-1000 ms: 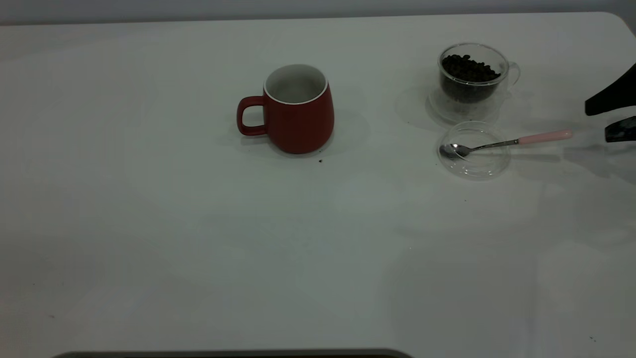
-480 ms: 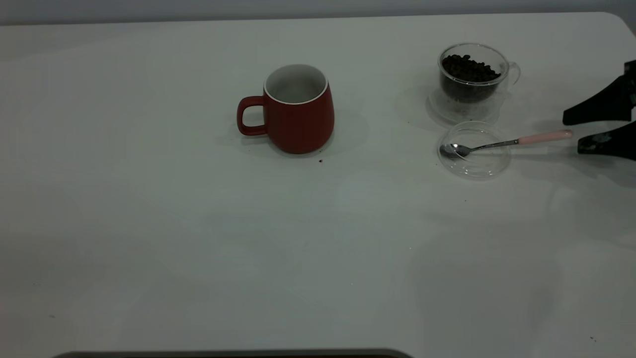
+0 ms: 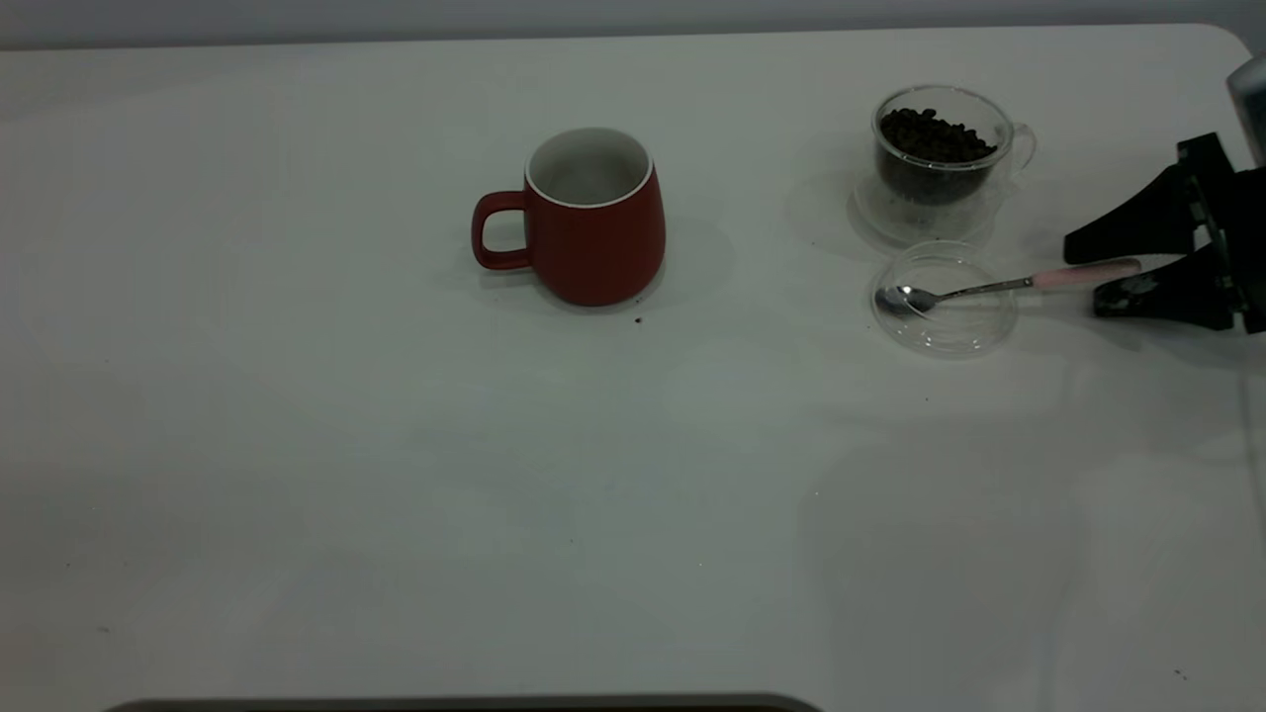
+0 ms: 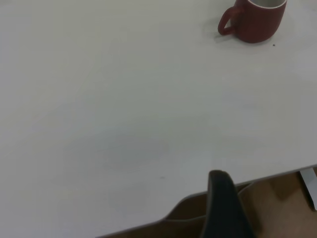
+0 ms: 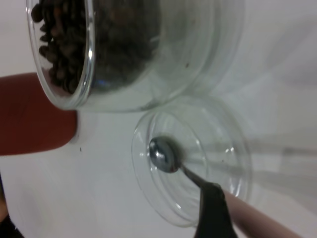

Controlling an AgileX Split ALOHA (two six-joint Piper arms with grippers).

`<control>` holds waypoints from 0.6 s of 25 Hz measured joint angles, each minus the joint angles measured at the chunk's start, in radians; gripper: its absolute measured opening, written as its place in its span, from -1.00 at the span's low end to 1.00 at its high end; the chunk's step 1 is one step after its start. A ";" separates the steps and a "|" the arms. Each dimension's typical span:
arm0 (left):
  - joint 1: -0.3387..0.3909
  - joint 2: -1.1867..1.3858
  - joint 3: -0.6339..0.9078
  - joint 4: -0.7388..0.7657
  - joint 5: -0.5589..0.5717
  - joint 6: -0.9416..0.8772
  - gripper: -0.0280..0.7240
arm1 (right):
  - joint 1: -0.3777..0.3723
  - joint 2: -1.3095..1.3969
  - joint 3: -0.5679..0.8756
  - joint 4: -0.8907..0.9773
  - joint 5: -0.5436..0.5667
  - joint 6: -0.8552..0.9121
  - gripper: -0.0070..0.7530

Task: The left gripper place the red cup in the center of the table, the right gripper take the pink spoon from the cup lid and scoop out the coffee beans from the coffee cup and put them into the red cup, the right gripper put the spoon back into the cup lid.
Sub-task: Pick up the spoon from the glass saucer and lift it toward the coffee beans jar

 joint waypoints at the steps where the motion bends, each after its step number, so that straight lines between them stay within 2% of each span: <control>1: 0.000 0.000 0.000 0.000 0.000 0.000 0.42 | 0.004 0.004 -0.001 0.000 0.001 0.000 0.46; 11: 0.000 0.000 0.000 0.000 0.000 0.000 0.42 | 0.014 0.008 -0.006 0.016 0.003 -0.005 0.24; 15: 0.000 0.000 0.000 0.000 0.000 0.000 0.42 | 0.014 0.008 -0.007 0.018 0.003 -0.007 0.03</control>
